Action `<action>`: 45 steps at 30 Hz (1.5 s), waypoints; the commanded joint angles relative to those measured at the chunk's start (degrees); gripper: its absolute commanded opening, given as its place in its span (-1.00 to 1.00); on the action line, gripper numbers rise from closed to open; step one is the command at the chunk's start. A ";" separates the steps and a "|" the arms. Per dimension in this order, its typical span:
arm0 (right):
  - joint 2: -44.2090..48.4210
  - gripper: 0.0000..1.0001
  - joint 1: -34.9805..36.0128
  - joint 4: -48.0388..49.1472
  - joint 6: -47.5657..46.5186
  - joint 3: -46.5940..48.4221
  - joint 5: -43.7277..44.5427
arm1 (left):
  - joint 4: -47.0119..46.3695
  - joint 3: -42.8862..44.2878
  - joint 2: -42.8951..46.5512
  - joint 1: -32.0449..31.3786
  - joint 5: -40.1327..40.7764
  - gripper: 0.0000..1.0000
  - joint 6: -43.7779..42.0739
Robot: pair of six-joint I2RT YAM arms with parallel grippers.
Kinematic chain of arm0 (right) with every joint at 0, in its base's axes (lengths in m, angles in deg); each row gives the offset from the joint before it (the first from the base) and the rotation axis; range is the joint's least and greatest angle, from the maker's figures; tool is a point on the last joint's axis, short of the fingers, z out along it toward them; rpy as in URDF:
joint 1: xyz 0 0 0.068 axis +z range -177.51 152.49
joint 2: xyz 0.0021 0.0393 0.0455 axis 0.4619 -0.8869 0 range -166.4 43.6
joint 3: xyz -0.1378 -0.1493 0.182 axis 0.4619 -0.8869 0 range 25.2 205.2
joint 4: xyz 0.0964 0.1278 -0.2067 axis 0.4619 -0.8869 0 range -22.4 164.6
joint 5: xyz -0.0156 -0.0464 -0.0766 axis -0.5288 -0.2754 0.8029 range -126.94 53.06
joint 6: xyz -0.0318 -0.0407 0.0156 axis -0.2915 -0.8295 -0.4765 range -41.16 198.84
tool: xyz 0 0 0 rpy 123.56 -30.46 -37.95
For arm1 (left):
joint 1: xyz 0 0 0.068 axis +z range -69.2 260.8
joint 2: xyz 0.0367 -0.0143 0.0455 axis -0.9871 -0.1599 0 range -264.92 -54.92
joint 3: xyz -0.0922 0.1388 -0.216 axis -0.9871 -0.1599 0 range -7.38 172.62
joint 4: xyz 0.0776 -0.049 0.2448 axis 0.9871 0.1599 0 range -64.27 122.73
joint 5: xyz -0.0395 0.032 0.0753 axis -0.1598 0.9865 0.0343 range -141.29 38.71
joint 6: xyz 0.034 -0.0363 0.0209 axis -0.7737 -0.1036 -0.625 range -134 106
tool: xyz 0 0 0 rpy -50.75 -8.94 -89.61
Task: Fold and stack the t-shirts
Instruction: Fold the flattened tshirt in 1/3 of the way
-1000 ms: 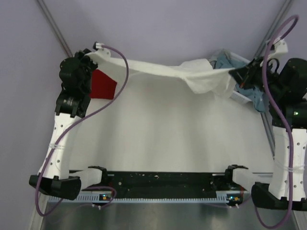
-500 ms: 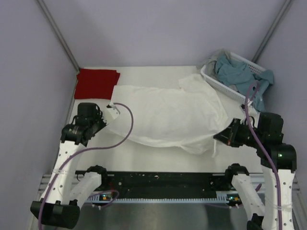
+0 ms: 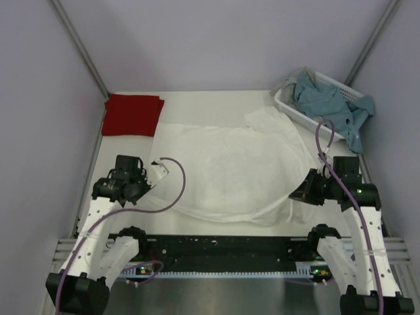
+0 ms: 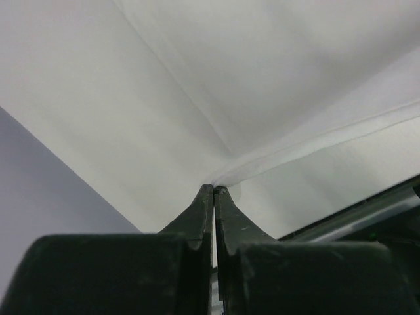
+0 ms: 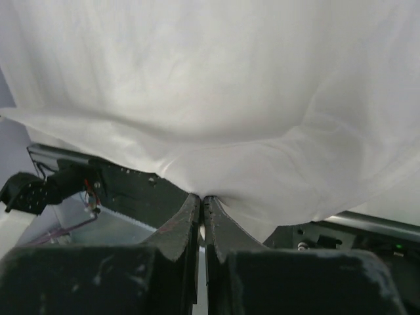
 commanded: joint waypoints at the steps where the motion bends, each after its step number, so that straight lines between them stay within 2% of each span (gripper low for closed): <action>1: -4.51 -1.00 0.13 16.96 6.93 -3.53 9.99 | -16.87 -0.73 -5.58 0.19 -4.00 -1.00 0.66; 9: -11.90 -1.00 -0.84 32.10 10.28 -10.74 24.23 | -29.28 0.85 -17.44 0.10 -3.12 -1.00 0.57; 13: -15.32 -1.00 -0.84 35.44 8.88 -11.10 28.54 | -33.84 1.38 -22.19 0.10 -1.89 -1.00 0.66; 15: -16.56 -1.00 -0.84 36.50 8.26 -11.01 29.86 | -36.22 1.64 -24.39 0.10 1.53 -1.00 0.92; 26: -24.73 -1.00 -0.92 39.84 2.90 -9.78 31.70 | -40.71 5.69 -34.41 -0.42 3.46 -1.00 2.24; 39: -30.88 -1.00 -0.92 41.87 1.49 -7.24 31.80 | -43.70 6.83 -39.34 -1.21 7.69 -1.00 1.97; 40: -31.41 -1.00 -0.92 41.87 1.23 -6.80 31.97 | -43.88 7.09 -39.69 -1.21 7.95 -0.88 2.24; 41: -32.11 -0.89 -0.92 41.87 0.96 -6.19 32.84 | -44.49 7.44 -39.95 -1.21 8.39 -0.70 2.41; 42: -32.99 -0.68 -0.92 41.78 0.96 -5.66 34.33 | -45.10 7.88 -40.39 -1.21 9.35 -0.55 2.76; 44: -34.92 -0.04 -1.01 40.64 1.40 -4.08 38.28 | -46.51 9.81 -41.18 -1.21 12.50 -0.20 3.38; 45: -35.71 0.14 -1.27 38.98 1.84 -2.68 39.17 | -47.12 10.86 -41.19 -1.13 14.87 -0.07 3.56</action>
